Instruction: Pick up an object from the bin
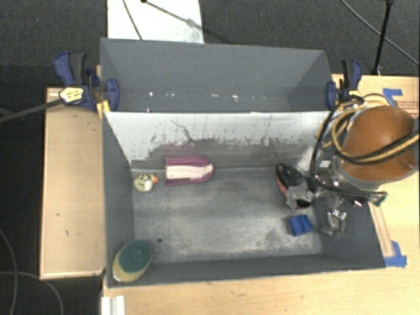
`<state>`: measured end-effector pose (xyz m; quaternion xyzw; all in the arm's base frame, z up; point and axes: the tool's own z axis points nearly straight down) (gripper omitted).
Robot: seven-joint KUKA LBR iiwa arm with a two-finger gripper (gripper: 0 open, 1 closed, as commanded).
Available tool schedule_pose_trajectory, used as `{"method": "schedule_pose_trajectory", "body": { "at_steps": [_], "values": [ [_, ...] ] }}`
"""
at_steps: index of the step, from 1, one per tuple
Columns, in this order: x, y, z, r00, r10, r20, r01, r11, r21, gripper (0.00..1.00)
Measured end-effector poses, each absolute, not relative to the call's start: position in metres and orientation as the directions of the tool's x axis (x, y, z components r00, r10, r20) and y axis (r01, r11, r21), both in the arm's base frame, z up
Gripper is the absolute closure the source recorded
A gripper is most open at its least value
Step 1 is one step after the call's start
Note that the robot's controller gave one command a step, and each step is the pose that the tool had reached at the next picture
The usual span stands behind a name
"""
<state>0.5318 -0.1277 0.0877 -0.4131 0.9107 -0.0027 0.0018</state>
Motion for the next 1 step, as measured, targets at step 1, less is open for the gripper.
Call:
{"method": "schedule_pose_trajectory", "body": {
  "at_steps": [1],
  "values": [
    [0.5386, -0.1038, 0.0696, -0.672, -0.741, -0.001, -0.741, 0.672, 0.002, 0.00]
  ]
}}
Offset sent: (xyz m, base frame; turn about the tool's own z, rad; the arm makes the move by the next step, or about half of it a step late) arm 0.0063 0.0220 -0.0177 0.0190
